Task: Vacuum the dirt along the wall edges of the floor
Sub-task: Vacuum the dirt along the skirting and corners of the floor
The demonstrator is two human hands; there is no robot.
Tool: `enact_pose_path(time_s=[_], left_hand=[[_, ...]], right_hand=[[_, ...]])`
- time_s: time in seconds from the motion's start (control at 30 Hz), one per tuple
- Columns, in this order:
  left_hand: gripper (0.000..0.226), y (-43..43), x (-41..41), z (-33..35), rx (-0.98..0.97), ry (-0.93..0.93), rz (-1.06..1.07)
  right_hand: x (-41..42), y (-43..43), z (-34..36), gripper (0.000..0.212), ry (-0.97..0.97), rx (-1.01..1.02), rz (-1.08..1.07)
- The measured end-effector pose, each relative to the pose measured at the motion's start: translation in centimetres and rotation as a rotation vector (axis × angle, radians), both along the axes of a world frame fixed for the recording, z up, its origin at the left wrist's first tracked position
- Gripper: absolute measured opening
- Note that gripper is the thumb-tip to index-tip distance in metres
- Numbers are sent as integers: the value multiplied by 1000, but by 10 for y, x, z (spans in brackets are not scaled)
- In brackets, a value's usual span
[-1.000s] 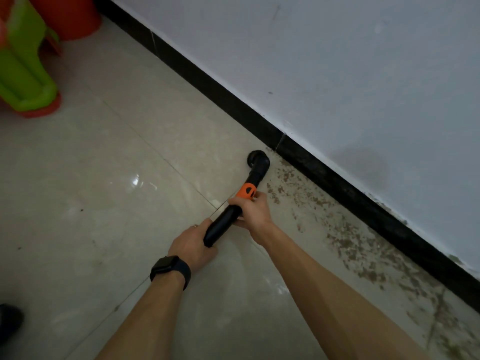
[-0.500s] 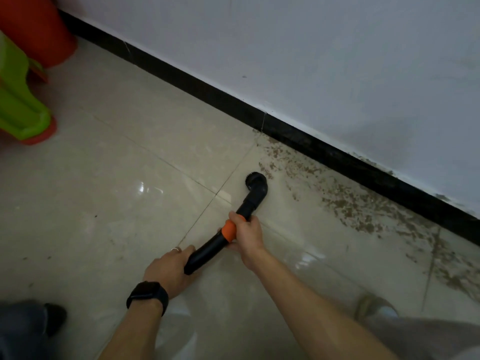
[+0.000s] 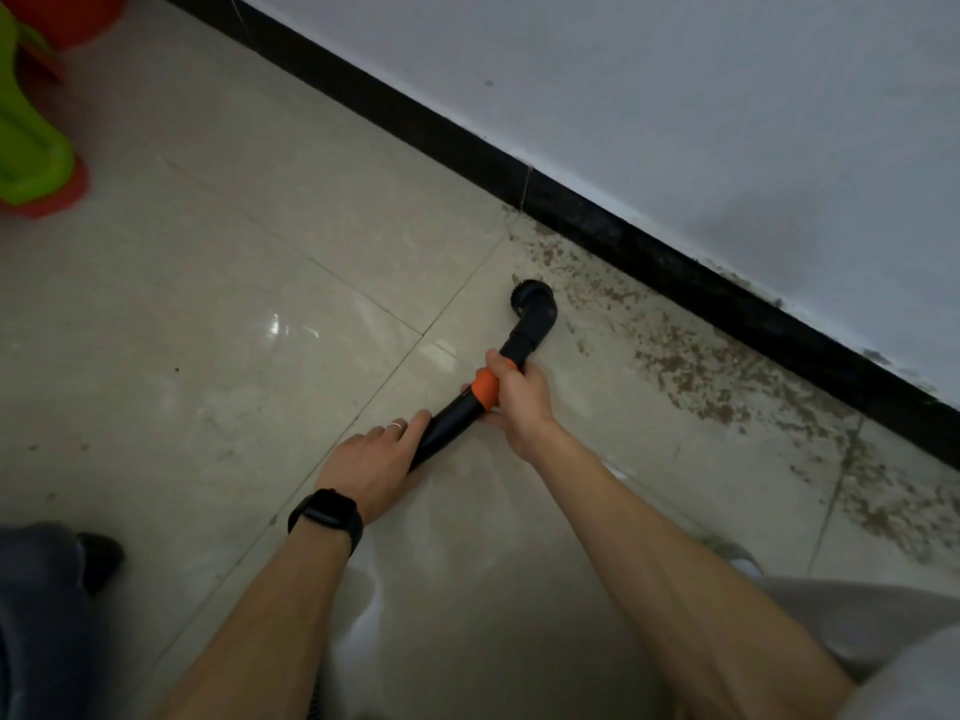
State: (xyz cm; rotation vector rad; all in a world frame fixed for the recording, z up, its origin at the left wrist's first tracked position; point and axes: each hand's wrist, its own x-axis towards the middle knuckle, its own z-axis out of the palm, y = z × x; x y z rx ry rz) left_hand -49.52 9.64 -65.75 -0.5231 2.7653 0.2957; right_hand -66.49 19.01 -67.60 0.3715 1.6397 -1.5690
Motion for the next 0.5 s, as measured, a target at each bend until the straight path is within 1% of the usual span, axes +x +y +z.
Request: enact_pose_path(time_s=[0.13,0.37,0.5], left_hand=[[49,3,-7,0,-1,19,-15],[44,4,-17,0,-18,-2,34],[43,6,-25,-1,-23,-4,75]], right_hand=[[-7,-2,-2,36,-15,-12,11],[-16,-13,3,39,4,-4,43],[-23,-17,7,37,14,17,66]])
